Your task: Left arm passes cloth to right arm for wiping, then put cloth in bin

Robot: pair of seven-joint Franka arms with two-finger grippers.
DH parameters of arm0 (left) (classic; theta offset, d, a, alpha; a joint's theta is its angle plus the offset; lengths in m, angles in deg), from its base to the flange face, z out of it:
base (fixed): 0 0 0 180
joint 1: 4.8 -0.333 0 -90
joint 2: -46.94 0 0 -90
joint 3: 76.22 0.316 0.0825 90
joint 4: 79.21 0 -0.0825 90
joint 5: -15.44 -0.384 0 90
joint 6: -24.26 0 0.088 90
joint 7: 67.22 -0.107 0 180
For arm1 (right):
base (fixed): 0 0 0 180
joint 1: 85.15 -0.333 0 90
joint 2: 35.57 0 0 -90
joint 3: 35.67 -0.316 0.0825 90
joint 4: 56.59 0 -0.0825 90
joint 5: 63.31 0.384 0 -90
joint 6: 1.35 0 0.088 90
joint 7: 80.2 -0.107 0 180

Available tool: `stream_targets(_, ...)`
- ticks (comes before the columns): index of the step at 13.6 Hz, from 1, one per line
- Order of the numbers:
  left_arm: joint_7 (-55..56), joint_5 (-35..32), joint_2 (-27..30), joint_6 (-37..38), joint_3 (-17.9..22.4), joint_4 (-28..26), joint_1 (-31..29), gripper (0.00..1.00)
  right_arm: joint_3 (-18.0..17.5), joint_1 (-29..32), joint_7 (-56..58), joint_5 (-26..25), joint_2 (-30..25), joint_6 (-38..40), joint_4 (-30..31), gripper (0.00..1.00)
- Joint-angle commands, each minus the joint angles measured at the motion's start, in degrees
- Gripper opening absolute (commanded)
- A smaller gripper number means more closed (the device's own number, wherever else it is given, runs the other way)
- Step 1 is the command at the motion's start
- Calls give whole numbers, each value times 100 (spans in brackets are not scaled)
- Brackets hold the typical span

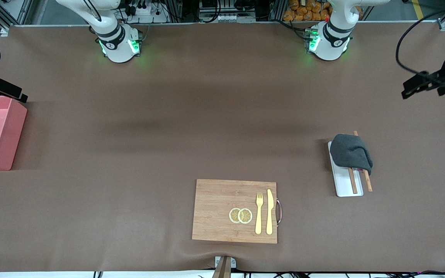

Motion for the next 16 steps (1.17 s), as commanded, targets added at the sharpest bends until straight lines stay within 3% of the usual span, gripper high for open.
stream_targets(1, 108, -115, -62, -972, -20, -763, -9, 100, -67, 98, 67, 69, 33, 12, 50, 100)
stream_targets(6, 108, -115, -931, -2530, -11, -1283, -35, 100, -76, -139, -29, 279, 367, -6, 50, 100)
stream_targets(12, 90, -123, -1854, -3279, -19, -1292, -176, 100, -85, -481, -415, 683, 806, -93, 24, 100)
stream_targets(14, 90, -115, -2013, -3305, -11, -1275, -158, 80, -85, -762, -591, 789, 1008, -137, 6, 100)
stream_targets(16, 90, -115, -2145, -3419, -11, -1275, -150, 69, -85, -990, -1125, 895, 1158, -303, -2, 100)
